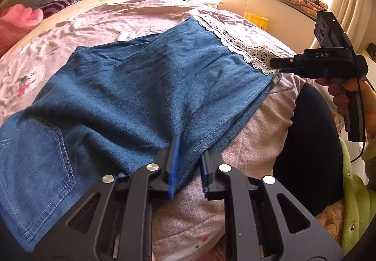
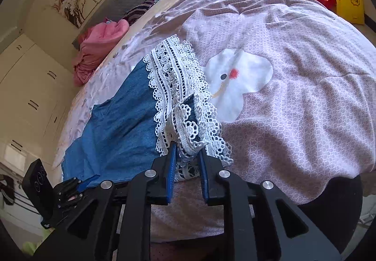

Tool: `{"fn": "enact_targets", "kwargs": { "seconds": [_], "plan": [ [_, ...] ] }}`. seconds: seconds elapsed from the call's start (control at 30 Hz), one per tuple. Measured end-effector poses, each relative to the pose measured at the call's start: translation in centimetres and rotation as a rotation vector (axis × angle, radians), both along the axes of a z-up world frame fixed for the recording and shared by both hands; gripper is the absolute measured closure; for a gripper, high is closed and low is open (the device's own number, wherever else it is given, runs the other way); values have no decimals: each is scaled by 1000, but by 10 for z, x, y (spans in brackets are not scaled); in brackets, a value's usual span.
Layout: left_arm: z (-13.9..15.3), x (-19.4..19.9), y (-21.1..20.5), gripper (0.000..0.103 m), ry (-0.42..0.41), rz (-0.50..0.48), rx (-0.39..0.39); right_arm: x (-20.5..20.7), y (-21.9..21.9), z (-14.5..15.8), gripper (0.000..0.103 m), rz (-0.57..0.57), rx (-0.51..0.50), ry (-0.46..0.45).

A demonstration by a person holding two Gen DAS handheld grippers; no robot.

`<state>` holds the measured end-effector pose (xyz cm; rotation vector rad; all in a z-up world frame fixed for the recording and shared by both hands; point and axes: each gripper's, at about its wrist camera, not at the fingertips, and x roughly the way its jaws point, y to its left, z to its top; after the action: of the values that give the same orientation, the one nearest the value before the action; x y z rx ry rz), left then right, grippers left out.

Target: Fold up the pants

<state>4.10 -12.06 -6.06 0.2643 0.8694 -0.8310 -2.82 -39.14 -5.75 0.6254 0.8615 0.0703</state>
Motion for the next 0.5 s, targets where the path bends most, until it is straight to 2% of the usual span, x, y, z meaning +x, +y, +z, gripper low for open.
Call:
{"fn": "enact_targets", "kwargs": {
  "seconds": [0.13,0.17,0.23,0.33,0.43,0.5],
  "plan": [
    [5,-11,2,72,-11,-10,-5,-11,-5,22,65,-53,-106,-35],
    [8,-13,4,68,-21,-9,-8,-14,-6,28,64,-59,-127,-54],
    [16,-19,13,67,-36,3,-17,-18,-4,40,63,-53,-148,-91],
    [24,-24,29,67,-55,39,-29,-15,14,51,62,32,-161,-144],
    [24,-21,43,67,-61,96,1,5,41,49,60,137,-175,-137],
    [18,-14,48,67,-59,155,55,19,56,42,60,188,-181,-117]
  ]
}}
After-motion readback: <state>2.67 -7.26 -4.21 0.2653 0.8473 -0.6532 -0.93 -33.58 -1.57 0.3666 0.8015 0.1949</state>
